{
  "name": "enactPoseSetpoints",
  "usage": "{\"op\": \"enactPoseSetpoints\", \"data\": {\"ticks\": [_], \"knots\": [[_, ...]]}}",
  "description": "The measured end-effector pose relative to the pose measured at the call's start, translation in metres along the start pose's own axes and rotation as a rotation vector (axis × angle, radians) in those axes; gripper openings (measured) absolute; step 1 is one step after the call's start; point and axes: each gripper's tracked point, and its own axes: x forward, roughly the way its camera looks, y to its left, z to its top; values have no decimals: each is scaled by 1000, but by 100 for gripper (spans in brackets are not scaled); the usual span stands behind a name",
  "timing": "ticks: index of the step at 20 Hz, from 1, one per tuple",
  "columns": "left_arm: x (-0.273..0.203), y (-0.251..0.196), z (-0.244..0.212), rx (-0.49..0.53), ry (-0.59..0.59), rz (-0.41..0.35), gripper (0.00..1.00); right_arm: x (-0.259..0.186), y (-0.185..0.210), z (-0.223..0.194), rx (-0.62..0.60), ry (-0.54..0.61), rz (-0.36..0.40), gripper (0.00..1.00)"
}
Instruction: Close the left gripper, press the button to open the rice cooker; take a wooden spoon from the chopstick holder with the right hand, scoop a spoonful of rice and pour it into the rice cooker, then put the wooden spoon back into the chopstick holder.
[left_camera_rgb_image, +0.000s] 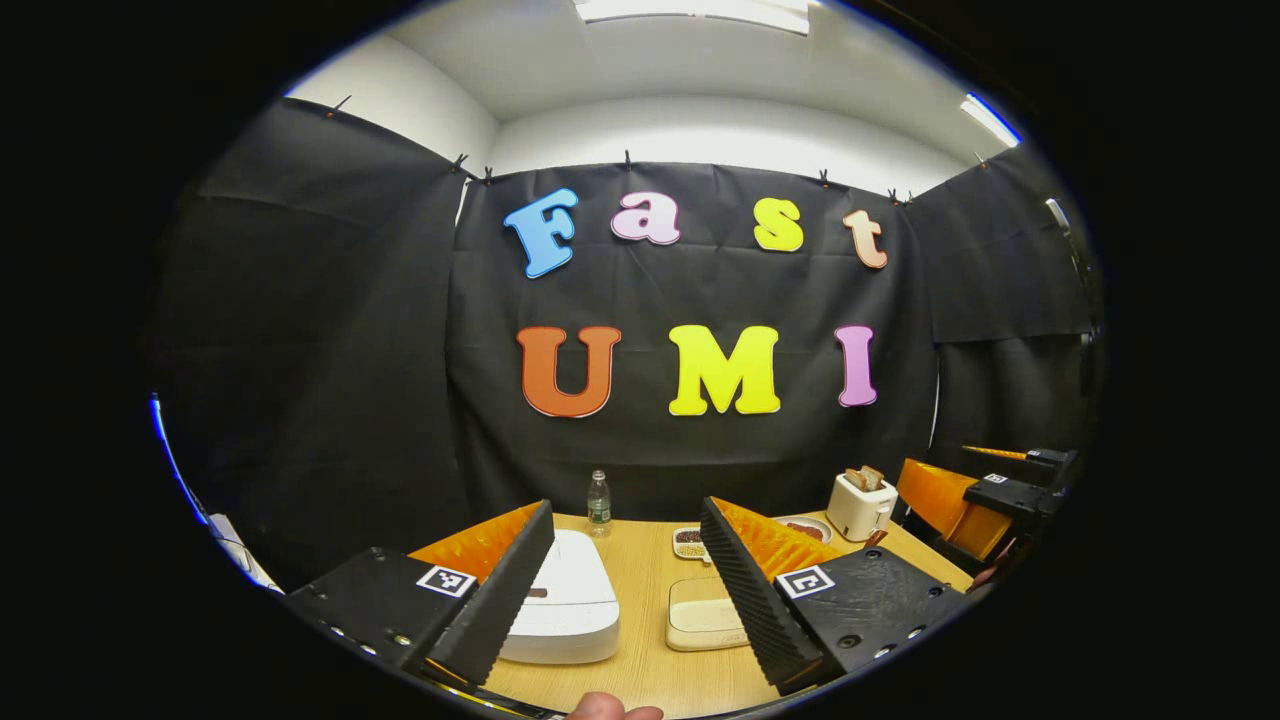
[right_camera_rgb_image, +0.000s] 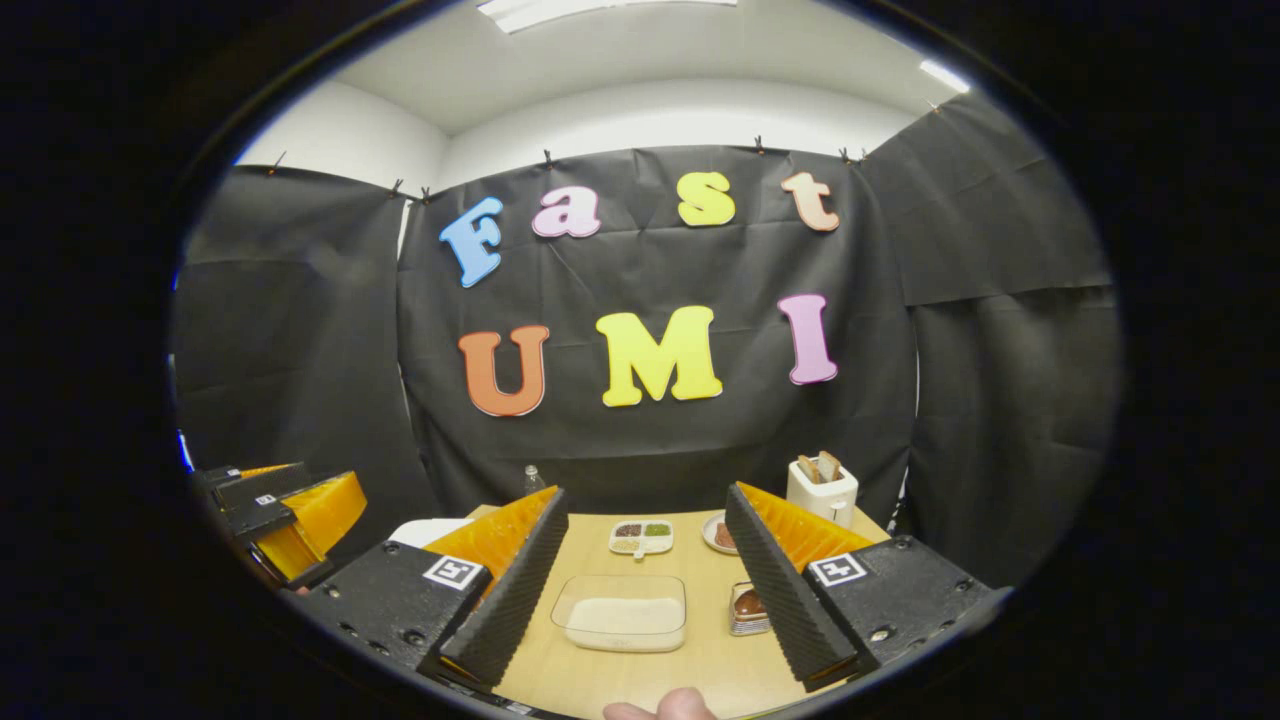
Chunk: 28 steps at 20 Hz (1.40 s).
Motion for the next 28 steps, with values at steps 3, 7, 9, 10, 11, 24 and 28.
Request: {"op": "enactPoseSetpoints", "data": {"ticks": [3, 7, 9, 10, 11, 24, 28], "knots": [[0, 0, 0, 0, 3, 6, 94, 0, -2, 0, 0, 3, 5, 99], [0, -1, -2, -3, 10, 10, 94, 1, -6, -1, 0, 5, 2, 99], [0, -2, -2, -1, 12, 12, 94, 2, -9, -3, 5, 11, 1, 99], [0, 0, -3, -1, 11, 17, 94, 3, -10, -4, 8, 15, 1, 99], [1, 2, -2, 0, 11, 25, 94, 4, -12, -4, 9, 16, 2, 99], [21, 31, -35, -11, 156, 34, 80, 17, -37, -15, 37, 38, -7, 99], [34, 63, -53, -34, 245, 59, 56, 24, -45, -21, 50, 52, -14, 99]]}}
